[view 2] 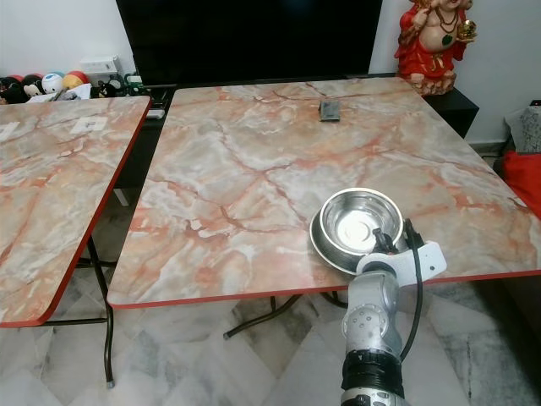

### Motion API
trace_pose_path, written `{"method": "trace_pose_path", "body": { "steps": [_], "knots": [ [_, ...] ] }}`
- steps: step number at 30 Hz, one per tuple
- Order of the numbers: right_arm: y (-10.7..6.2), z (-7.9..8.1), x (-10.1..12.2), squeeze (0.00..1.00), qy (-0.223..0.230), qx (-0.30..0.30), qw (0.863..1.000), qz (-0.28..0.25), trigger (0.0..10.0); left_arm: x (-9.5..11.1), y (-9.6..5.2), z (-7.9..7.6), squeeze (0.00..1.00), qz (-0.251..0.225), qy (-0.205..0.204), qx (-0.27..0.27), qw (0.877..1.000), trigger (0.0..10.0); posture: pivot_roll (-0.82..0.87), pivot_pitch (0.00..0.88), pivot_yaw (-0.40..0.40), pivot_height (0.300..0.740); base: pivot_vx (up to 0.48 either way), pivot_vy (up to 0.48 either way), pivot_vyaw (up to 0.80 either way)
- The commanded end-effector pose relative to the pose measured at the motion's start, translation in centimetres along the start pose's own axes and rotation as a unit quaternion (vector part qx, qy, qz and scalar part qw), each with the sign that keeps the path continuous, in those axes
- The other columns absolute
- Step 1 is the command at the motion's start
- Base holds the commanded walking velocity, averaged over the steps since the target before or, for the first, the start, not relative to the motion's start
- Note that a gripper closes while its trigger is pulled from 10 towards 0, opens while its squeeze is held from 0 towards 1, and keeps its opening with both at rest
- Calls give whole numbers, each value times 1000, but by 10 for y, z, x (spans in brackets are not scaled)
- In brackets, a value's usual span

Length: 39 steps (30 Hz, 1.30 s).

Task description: Setting the table

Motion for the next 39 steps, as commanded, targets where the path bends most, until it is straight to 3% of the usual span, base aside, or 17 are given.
{"method": "trace_pose_path", "body": {
  "steps": [1,4,5,6,7,8,9,11,13,14,15,16,27,39],
  "knots": [
    [1,3,0,329,2,-3,1000,-2,10000,-6,-1,1,0,12,5,3,1000,10000,1,92,25,740,0,0,0],
    [1,3,-1,345,3,-2,1000,-1,10000,-6,-1,2,0,12,5,3,1000,10000,2,91,26,740,0,0,0],
    [1,3,-1,435,3,-2,1000,0,10000,-6,-1,2,0,12,5,3,1000,10000,2,91,26,740,0,0,0],
    [1,3,-1,435,3,-2,1000,0,10000,-6,-1,2,0,12,5,3,1000,10000,2,91,26,740,0,0,0],
    [1,3,-1,792,4,-2,1000,-1,10000,-6,-1,1,0,12,5,3,1000,10000,2,91,26,740,0,0,0],
    [1,3,0,941,4,-2,1000,-2,10000,-6,-1,1,0,11,5,2,1000,10000,2,91,26,740,0,0,0],
    [1,3,0,941,4,-2,1000,-3,10000,-6,-1,1,0,11,5,2,1000,10000,-1,91,26,740,0,0,0],
    [1,3,1,906,4,-3,1000,-4,10000,-6,-1,1,0,11,5,2,1000,10000,-1,91,26,740,0,0,0],
    [1,3,1,227,4,-3,1000,-5,10000,-6,-1,1,0,10,5,1,1000,10000,-1,90,25,740,0,0,0],
    [1,3,2,227,4,-3,1000,-5,10000,-6,-1,1,0,10,5,2,1000,10000,-1,90,25,740,0,0,0],
    [1,4,2,35,4,-2,1000,-5,10000,-6,-1,0,0,9,5,1,1000,10000,-2,88,24,740,0,0,0],
    [1,4,3,0,1,0,1000,-7,10000,-6,-1,0,0,9,4,1,1000,10000,-2,88,24,740,0,0,0],
    [0,9,4,0,-5,10,1000,-8,10000,-4,-1,-1,0,6,3,1,1000,10000,-3,84,20,740,0,0,0],
    [-11,1,15,0,-6,-7,1000,-18,10000,-1,1,-5,0,4,2,-4,1000,10000,-18,85,15,740,0,0,0]
  ]
}}
Point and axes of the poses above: a point about 5 cm out from each wrist's last joint towards the gripper, its own y axis pointing out of the wrist towards the gripper, its own x axis along the axis of the wrist's last joint, z = x × y, the point moved 3 cm from there along y, pointing out of the wrist towards the gripper, and after that the axes turned 2 degrees about -y, right-handed, at the moved point
